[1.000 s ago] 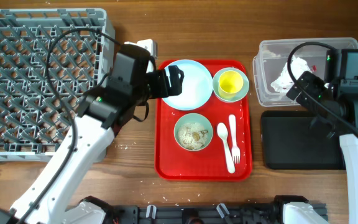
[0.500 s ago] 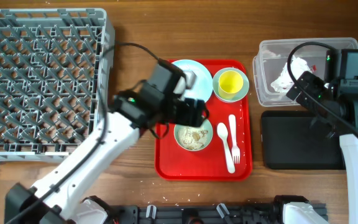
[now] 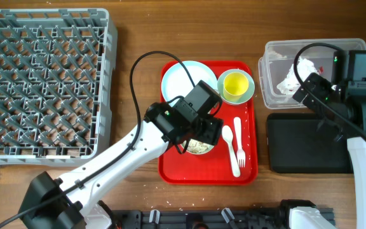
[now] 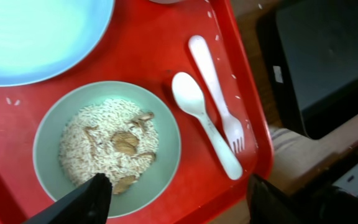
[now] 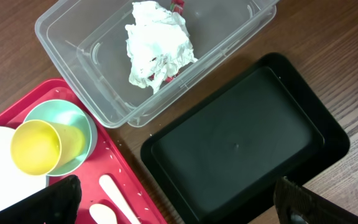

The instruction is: Sort waste into correct bins and load items into the dishwasher rack

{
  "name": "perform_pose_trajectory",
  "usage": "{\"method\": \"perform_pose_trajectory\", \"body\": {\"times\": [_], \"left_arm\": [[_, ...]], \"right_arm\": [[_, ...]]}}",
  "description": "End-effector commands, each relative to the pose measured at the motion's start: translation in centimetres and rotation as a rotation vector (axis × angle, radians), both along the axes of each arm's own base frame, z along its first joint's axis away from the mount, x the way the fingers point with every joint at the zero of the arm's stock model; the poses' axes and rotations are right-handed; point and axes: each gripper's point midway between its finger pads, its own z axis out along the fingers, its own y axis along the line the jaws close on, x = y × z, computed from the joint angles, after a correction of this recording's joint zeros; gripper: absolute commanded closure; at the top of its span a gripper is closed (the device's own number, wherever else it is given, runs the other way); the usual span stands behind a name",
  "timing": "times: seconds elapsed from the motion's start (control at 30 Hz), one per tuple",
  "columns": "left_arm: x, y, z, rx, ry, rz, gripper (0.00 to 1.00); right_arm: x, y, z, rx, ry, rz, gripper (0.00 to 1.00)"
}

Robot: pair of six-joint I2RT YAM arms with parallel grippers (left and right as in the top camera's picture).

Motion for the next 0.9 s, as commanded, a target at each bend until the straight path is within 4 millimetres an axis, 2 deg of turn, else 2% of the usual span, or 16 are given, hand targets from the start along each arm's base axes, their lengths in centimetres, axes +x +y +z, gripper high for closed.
{"method": "perform_pose_trajectory", "body": {"times": [0.0,0.03,0.1,0.17,0.2,0.23,0.33,0.43,0.53,0.57,0.63,0.73,0.8,0.87], "left_arm": [[3.1,3.2,1.7,0.038,-0.079,0.173,0.30],[3.8,4.3,2.5,0.031,-0.091,0.206,0.30],[5.5,7.7,4.9,0.000,-0.125,0.311,0.27],[6.6,11.0,6.4,-0.016,-0.147,0.405,0.24],[7.1,13.1,7.1,-0.018,-0.155,0.466,0.23],[7.5,15.5,7.6,-0.015,-0.159,0.531,0.18],[7.6,21.6,7.7,0.020,-0.130,0.705,0.00],[7.1,26.7,7.0,0.061,-0.076,0.857,0.00],[7.1,30.6,6.9,0.068,-0.069,0.984,0.00],[7.0,31.9,6.9,0.070,-0.067,1.027,0.00],[6.8,33.3,6.9,0.072,-0.066,1.070,0.00],[6.6,34.5,6.9,0.075,-0.065,1.106,0.00],[6.7,34.5,7.0,0.068,-0.065,1.106,0.00],[6.6,34.4,6.9,0.067,-0.058,1.104,0.00]], "right_arm": [[-0.2,-0.5,0.2,-0.015,-0.010,-0.028,0.00],[-0.2,-0.5,0.2,-0.015,-0.010,-0.028,0.00],[-0.2,-0.5,0.2,-0.015,-0.010,-0.028,0.00],[-0.2,-0.5,0.2,-0.015,-0.010,-0.028,0.00],[-0.2,-0.5,0.2,-0.015,-0.010,-0.028,0.00],[-0.2,-0.5,0.2,-0.015,-0.010,-0.028,0.00],[-0.2,-0.5,0.2,-0.015,-0.010,-0.028,0.00],[-0.2,-0.5,0.2,-0.015,-0.011,-0.029,0.00],[0.3,0.2,0.3,0.024,-0.032,-0.012,0.00],[1.0,1.6,0.3,0.098,-0.059,0.027,0.00],[1.8,4.4,0.6,0.238,-0.089,0.106,0.00],[1.4,10.2,1.5,0.527,-0.092,0.290,0.00],[0.9,13.1,2.1,0.602,-0.088,0.456,0.00],[-0.1,16.0,1.9,0.599,-0.053,0.611,0.00]]}}
